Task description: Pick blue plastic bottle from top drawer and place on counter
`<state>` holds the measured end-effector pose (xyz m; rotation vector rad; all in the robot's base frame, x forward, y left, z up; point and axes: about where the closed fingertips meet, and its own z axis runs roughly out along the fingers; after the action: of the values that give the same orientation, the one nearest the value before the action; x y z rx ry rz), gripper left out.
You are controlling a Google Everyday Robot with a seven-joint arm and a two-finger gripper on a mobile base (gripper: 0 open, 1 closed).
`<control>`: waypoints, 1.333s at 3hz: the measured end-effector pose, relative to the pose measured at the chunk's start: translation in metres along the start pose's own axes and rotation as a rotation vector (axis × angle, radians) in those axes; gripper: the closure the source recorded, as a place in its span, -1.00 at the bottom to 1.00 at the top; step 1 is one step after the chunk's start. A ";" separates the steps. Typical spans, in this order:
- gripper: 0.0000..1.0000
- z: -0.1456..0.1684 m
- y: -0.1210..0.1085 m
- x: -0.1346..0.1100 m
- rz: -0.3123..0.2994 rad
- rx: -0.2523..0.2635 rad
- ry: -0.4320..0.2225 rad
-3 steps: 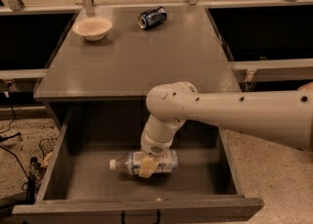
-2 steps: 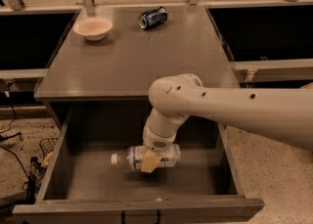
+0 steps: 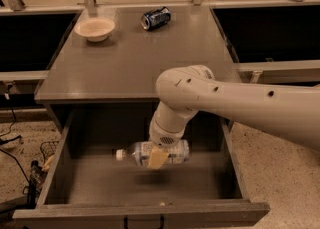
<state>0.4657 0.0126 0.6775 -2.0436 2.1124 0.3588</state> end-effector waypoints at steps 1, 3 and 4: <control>1.00 -0.007 -0.008 0.001 0.000 -0.016 -0.013; 1.00 -0.093 -0.001 -0.001 0.002 0.128 0.043; 1.00 -0.128 0.010 -0.004 -0.003 0.190 0.072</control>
Offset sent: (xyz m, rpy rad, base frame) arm 0.0236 -0.0200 0.0759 -0.0147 -0.0986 -0.0277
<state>0.4605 -0.0212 0.8010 -1.9784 2.0938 0.0810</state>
